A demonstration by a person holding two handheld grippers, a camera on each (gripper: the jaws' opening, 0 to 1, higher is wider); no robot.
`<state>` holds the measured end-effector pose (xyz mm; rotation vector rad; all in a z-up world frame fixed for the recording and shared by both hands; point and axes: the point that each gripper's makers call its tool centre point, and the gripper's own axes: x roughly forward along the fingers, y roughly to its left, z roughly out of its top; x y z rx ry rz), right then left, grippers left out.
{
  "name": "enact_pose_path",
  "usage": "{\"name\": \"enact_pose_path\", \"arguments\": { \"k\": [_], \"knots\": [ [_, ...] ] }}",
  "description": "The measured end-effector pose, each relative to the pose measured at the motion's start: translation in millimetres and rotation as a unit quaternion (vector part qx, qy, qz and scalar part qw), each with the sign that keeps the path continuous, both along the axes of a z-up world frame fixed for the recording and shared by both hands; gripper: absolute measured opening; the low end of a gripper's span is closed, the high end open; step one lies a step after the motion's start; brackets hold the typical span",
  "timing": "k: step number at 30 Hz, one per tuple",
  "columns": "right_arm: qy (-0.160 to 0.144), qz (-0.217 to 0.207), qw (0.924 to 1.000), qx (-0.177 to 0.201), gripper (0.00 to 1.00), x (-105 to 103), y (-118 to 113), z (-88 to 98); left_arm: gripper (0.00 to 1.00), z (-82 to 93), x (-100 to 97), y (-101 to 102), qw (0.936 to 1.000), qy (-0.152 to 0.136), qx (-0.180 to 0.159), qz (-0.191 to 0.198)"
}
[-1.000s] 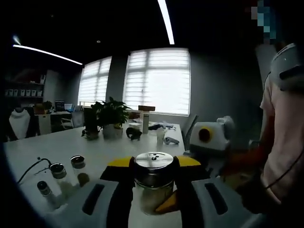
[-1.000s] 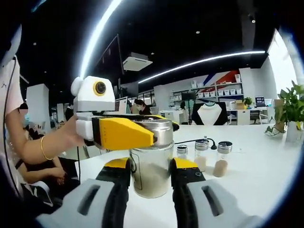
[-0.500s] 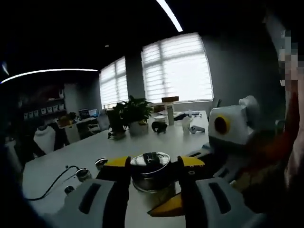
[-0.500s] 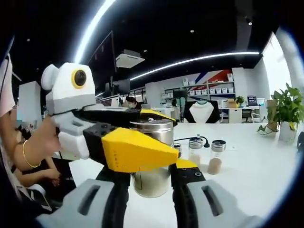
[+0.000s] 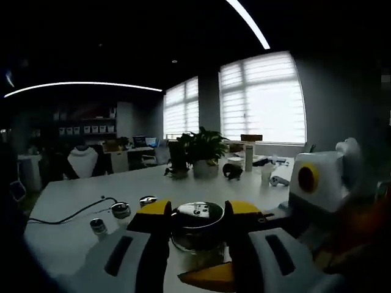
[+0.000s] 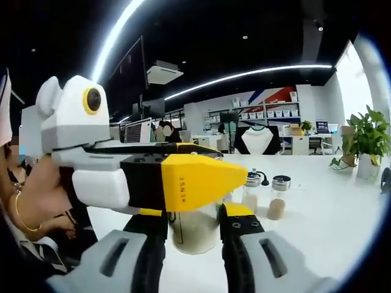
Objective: Rotate the seasoning bottle until the label or dispensing opening points toward the visible target arrow and the bottle remains upright within the marked orientation range
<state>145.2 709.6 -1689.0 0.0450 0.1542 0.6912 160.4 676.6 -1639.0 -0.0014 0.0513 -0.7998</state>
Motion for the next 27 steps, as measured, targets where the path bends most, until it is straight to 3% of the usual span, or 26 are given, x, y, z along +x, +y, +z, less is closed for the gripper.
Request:
{"name": "enact_pose_path", "arguments": {
  "k": [17, 22, 27],
  "knots": [
    [0.002, 0.021, 0.9998, -0.005, 0.33, -3, 7, -1.7, 0.37, 0.1, -1.5, 9, 0.9995, 0.003, -0.032, 0.0],
    [0.017, 0.023, 0.9995, -0.015, 0.46, -2, 7, -11.0, 0.37, 1.7, 6.7, 24, 0.9991, -0.017, -0.026, 0.03],
    [0.027, 0.022, 0.9993, -0.013, 0.47, -3, 2, -17.0, 0.37, 4.4, 15.7, 47, 0.9961, -0.045, -0.038, 0.065]
  ]
}}
